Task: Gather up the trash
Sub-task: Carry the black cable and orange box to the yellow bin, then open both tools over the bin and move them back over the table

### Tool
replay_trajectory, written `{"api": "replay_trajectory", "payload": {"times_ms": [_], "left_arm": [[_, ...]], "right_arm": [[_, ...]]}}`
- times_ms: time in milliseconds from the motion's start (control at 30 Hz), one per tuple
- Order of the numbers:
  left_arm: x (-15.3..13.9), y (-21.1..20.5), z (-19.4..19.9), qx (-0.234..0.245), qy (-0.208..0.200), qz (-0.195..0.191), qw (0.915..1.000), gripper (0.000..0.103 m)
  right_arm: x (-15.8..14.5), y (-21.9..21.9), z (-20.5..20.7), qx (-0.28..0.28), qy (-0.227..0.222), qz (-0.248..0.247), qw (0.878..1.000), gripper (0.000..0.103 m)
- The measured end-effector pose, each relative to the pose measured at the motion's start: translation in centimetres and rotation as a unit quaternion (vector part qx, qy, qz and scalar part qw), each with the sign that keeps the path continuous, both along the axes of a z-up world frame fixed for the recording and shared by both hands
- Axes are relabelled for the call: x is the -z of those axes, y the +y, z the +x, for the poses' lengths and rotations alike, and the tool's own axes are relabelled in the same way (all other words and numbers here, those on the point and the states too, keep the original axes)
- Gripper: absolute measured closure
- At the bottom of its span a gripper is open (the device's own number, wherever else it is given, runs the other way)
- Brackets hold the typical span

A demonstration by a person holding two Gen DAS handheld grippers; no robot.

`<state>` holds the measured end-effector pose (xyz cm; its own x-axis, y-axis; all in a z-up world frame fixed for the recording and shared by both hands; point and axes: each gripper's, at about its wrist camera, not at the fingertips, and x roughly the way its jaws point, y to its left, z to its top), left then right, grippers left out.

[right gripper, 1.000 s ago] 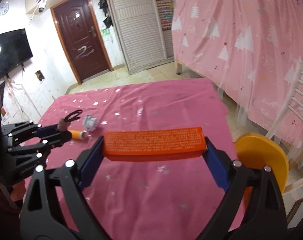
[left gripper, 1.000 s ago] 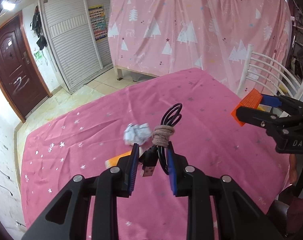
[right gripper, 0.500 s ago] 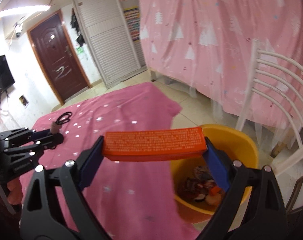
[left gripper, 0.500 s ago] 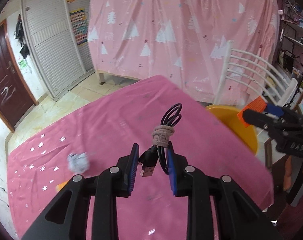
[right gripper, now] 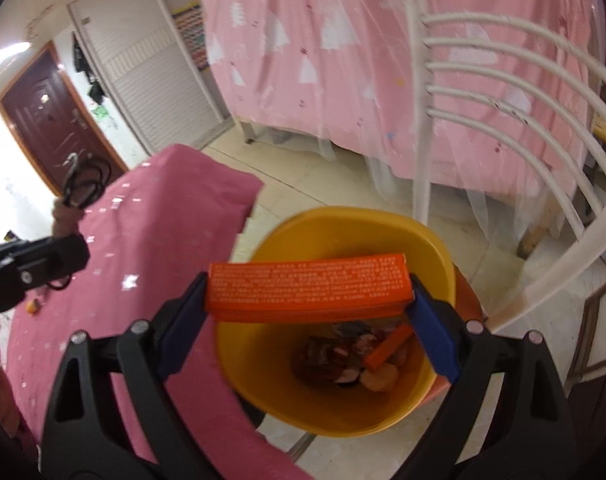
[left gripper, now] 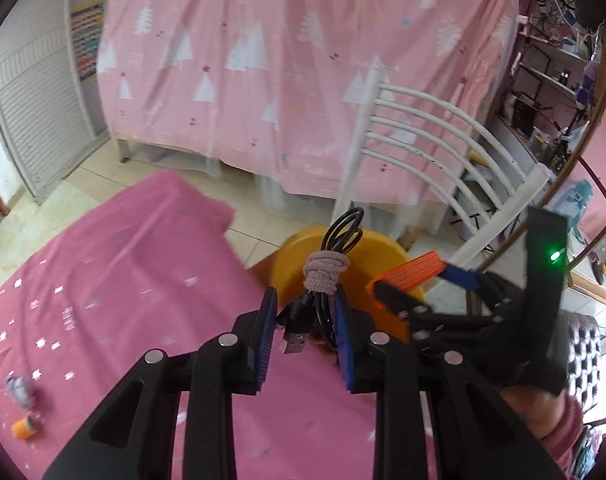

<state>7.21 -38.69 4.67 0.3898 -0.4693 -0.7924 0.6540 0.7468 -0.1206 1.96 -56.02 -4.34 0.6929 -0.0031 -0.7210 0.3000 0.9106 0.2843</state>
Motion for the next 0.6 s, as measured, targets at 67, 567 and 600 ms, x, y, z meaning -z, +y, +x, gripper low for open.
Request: {"api": "replay_trajectory", "payload": {"times_ms": [67, 567, 600], "left_arm": [[0.6, -1.5, 0.2, 0.005, 0.01, -0.003, 0.9999, 0.082], [3.8, -4.0, 2.8, -0.023, 0.061, -0.022, 0.9976, 0.027], [3.8, -3.8, 2.9, -0.026, 0.062, -0.023, 0.9975, 0.027]], "right_arm": [[0.7, -0.4, 0.1, 0.007, 0.009, -0.002, 1.0, 0.013], [3.6, -0.7, 1.1, -0.002, 0.048, 0.004, 0.999, 0.012], [3.5, -0.5, 1.1, -0.004, 0.047, 0.004, 0.999, 0.011]]}}
